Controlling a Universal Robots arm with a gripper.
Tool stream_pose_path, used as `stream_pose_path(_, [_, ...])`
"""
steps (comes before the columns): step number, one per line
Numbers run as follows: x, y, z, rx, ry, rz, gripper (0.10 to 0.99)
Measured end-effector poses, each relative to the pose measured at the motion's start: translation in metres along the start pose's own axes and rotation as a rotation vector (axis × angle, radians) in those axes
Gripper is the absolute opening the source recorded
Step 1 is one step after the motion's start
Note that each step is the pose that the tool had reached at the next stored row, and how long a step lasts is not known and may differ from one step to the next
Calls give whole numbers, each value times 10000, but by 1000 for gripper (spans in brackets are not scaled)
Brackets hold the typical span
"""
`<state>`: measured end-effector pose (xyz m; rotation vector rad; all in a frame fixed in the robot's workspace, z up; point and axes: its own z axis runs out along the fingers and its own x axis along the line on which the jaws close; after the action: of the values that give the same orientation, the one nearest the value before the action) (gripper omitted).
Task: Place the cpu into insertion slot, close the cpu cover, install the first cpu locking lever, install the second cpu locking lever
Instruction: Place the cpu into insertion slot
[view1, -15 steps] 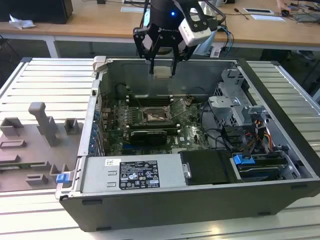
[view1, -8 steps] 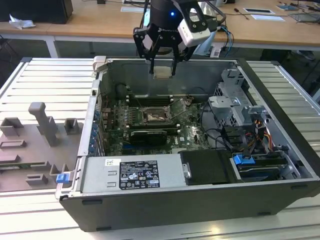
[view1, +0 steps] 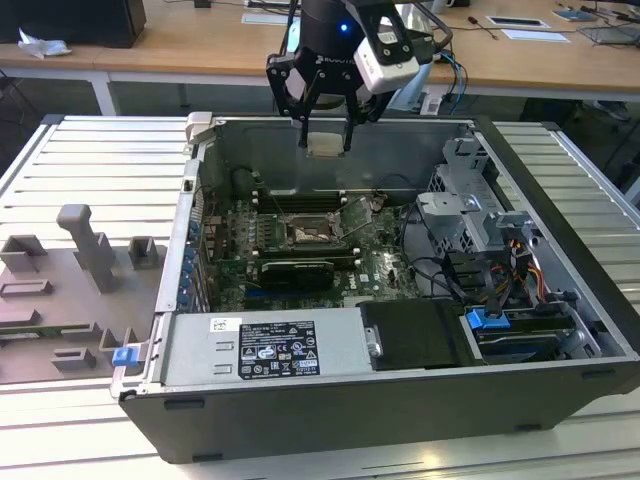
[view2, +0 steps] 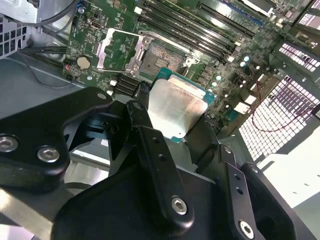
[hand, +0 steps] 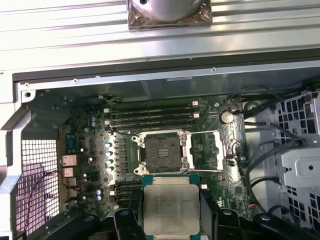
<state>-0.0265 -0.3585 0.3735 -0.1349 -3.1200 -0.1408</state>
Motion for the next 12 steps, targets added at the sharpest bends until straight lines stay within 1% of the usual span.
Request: stream_pose_path(12, [0, 0, 0, -11, -52, 585, 545])
